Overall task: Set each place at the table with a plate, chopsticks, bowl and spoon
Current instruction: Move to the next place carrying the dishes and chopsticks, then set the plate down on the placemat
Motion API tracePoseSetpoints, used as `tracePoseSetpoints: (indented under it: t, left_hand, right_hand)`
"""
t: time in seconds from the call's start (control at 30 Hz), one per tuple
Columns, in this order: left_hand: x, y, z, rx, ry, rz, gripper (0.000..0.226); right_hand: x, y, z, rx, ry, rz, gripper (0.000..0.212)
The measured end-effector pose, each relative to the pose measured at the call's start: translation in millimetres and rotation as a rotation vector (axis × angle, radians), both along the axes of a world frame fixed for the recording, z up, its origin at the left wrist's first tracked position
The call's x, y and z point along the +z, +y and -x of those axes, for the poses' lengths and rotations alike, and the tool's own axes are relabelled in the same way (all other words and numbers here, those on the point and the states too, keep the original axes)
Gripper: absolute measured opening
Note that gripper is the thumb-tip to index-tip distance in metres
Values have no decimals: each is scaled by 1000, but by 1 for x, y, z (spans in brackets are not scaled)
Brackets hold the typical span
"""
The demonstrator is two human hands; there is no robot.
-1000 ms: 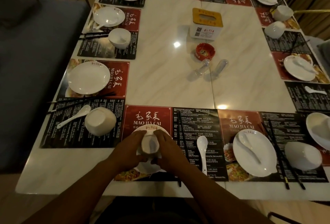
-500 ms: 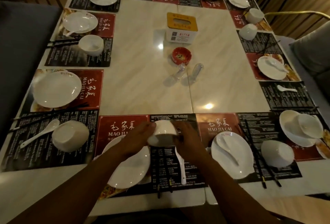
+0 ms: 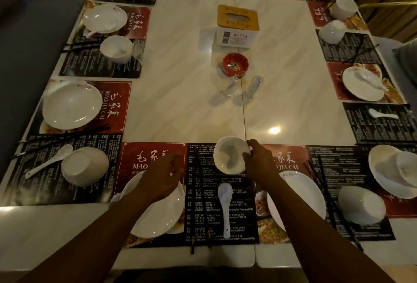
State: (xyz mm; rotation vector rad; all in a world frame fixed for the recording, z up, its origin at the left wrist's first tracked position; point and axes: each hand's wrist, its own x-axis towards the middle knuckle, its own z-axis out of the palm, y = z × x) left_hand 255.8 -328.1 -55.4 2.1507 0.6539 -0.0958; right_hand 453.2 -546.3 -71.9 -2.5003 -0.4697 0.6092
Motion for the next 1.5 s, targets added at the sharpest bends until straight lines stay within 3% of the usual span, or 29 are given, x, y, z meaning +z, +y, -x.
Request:
tracePoseSetpoints:
  t: [0.47, 0.57, 0.67, 0.83, 0.93, 1.03, 1.17, 1.5]
  left_hand:
    - [-8, -1, 0, -45, -45, -66, 43]
    - [-12, 5, 11, 2, -22, -95, 42]
    - [-17, 16, 26, 57, 10, -129, 38]
    - [-23, 42, 55, 240, 64, -245, 28]
    - [-24, 59, 77, 309, 134, -272, 16]
    - [-28, 73, 99, 280, 181, -239, 10]
    - [-40, 77, 122, 220, 237, -97, 10]
    - [-43, 91, 138, 113, 244, -56, 13]
  right_hand:
    - [-5, 2, 0, 72, 4, 87, 28]
    - [10, 6, 10, 20, -158, 122, 24]
    - [36, 15, 34, 24, -307, 22, 11]
    - [30, 41, 104, 273, -36, 5, 4]
    - [3, 54, 137, 348, 11, 105, 6]
    - [-12, 62, 159, 271, 117, 60, 11]
    - [-20, 70, 173, 216, 70, 99, 23]
    - [-22, 86, 188, 37, 118, 116, 17]
